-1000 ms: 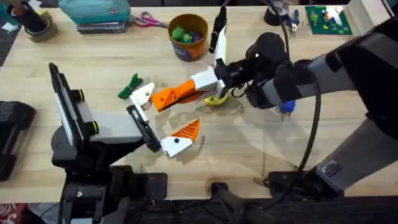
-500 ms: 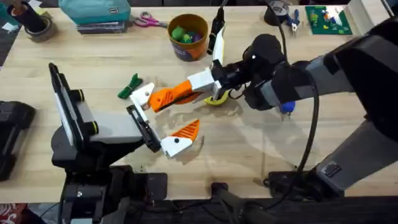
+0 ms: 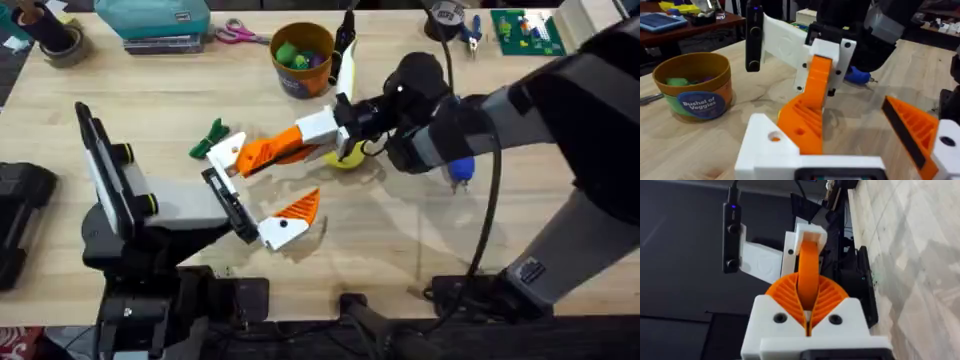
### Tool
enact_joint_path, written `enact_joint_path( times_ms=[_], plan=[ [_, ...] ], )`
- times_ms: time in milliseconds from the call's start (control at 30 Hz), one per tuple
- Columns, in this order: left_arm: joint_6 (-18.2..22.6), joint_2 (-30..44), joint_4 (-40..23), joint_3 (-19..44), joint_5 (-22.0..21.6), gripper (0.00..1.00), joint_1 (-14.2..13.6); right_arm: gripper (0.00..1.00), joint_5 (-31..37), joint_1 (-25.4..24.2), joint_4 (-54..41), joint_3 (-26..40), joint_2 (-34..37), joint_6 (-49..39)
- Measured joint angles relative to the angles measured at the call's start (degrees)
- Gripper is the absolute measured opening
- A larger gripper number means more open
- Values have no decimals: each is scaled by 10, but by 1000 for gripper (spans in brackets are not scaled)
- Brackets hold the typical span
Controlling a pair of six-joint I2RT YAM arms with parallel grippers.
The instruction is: Pick up the gripper from the table and insert it into the empty holder that is missing its gripper. Then pick up a screw, insert it into the mounting hole, and use the screwdriver to tighten it. Finally, clean up the table by picking up the vegetable and placing it into the bucket.
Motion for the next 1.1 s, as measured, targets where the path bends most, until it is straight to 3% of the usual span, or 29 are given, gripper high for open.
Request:
enact_joint_path(
  times_ms=[1100],
  plan=[
    [-1,0,0,0,-3,986,0,7,-20,12,-25,82,48,0]
  ],
)
